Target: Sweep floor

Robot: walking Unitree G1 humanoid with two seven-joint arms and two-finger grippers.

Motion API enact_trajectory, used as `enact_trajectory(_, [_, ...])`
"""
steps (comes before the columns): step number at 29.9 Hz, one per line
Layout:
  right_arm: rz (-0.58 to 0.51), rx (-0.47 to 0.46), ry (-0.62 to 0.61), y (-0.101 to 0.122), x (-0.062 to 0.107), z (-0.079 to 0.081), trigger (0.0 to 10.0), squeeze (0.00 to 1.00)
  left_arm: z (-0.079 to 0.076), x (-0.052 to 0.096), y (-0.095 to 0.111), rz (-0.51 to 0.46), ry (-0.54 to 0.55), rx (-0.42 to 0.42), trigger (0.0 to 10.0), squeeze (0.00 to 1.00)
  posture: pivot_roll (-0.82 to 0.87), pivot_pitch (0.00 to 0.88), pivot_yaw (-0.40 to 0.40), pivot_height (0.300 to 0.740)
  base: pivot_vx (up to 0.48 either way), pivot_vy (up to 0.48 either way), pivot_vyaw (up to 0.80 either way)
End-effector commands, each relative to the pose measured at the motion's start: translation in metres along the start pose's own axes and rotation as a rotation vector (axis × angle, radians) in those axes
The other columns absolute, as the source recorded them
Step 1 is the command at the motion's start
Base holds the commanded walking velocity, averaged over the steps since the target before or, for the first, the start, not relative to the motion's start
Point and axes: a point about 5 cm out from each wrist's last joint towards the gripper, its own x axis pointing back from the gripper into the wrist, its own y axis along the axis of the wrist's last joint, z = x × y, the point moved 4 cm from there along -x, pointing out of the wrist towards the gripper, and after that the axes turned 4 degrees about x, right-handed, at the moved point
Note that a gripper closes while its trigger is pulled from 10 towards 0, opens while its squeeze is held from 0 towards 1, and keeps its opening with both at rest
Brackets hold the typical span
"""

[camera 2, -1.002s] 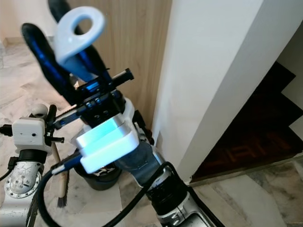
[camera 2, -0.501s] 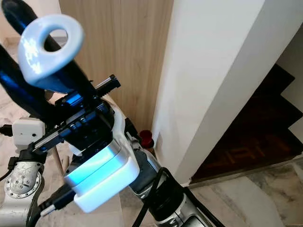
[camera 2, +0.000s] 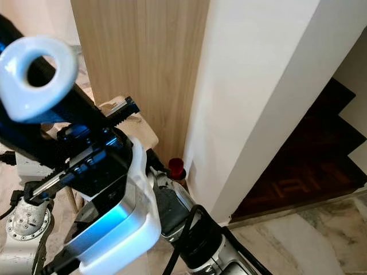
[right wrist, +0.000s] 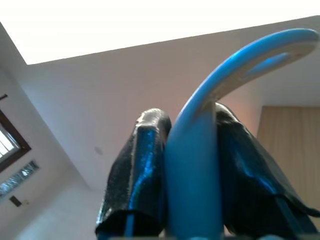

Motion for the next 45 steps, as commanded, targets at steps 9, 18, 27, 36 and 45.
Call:
enact_trajectory(9, [-0.125, 0.070, -0.044, 0.019, -0.016, -0.005, 10.0, 0.00, -0.004, -0.001, 0.019, -0.083, -0.020, -0.013, 10.0, 0.00, 0.20, 0.021, -0.116, 0.740, 0.000, 0.000, 0.00])
enact_trajectory(18, [-0.040, 0.134, -0.009, -0.002, -0.011, -0.007, 10.0, 0.00, -0.004, -0.001, 0.018, -0.080, -0.026, -0.012, 10.0, 0.00, 0.19, 0.025, -0.112, 0.740, 0.000, 0.000, 0.00])
enact_trajectory(27, [0.445, 0.082, -0.073, -0.081, 0.027, -0.046, 10.0, 0.00, -0.006, 0.000, 0.015, -0.068, -0.031, -0.002, 10.0, 0.00, 0.18, 0.029, -0.105, 0.740, 0.000, 0.000, 0.00])
enact_trajectory(36, [0.736, -0.070, -0.239, -0.117, 0.071, -0.074, 10.0, 0.00, -0.006, -0.002, 0.014, -0.063, -0.024, 0.012, 10.0, 0.00, 0.17, 0.023, -0.101, 0.740, 0.000, 0.000, 0.00])
enact_trajectory(45, [1.007, -0.034, -0.416, -0.141, 0.136, -0.126, 10.0, 0.00, -0.002, 0.001, 0.009, -0.038, 0.006, 0.053, 10.0, 0.00, 0.16, 0.009, -0.099, 0.740, 0.000, 0.000, 0.00])
